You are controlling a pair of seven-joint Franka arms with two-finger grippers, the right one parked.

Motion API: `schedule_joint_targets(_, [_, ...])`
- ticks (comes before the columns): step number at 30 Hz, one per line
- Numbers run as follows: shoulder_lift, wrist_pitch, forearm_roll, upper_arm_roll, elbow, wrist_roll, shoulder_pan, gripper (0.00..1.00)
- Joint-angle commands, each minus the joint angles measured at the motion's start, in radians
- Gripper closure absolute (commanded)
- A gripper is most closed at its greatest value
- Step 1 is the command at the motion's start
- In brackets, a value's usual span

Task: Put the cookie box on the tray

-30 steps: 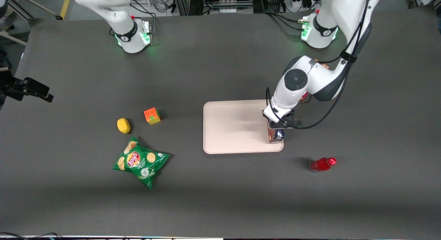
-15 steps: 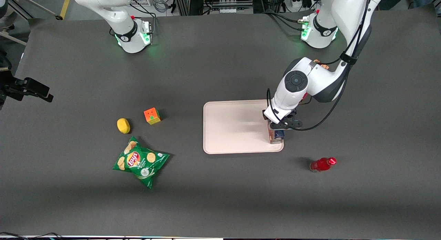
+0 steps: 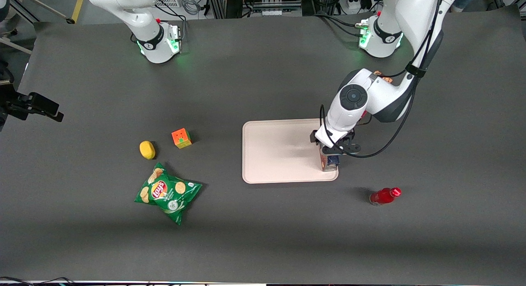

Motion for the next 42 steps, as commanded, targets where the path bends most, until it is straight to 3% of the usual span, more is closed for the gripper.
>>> schedule_joint_targets(1, [0.0,-0.01,0.023,0.0,0.019,-0.023,0.001,0.0])
schedule_joint_targets(3, [-0.009,-0.059,0.023,-0.002,0.067,-0.018,0.001,0.0])
schedule_joint_targets(12, [-0.048,-0.708,-0.04,-0.012,0.469,0.177,0.001,0.0])
schedule_joint_targets(16, [-0.101,-0.883,-0.094,-0.002,0.595,0.206,0.005,0.0])
schedule_joint_targets(19, [-0.138,-0.972,-0.094,0.0,0.657,0.255,0.025,0.0])
schedule_joint_targets(29, [-0.246,-1.076,-0.12,0.067,0.73,0.546,0.122,0.0])
schedule_joint_targets(37, [-0.284,-1.07,-0.149,0.248,0.722,0.781,0.128,0.0])
schedule_joint_targets(42, [-0.33,-0.963,-0.244,0.356,0.598,0.793,0.128,0.0])
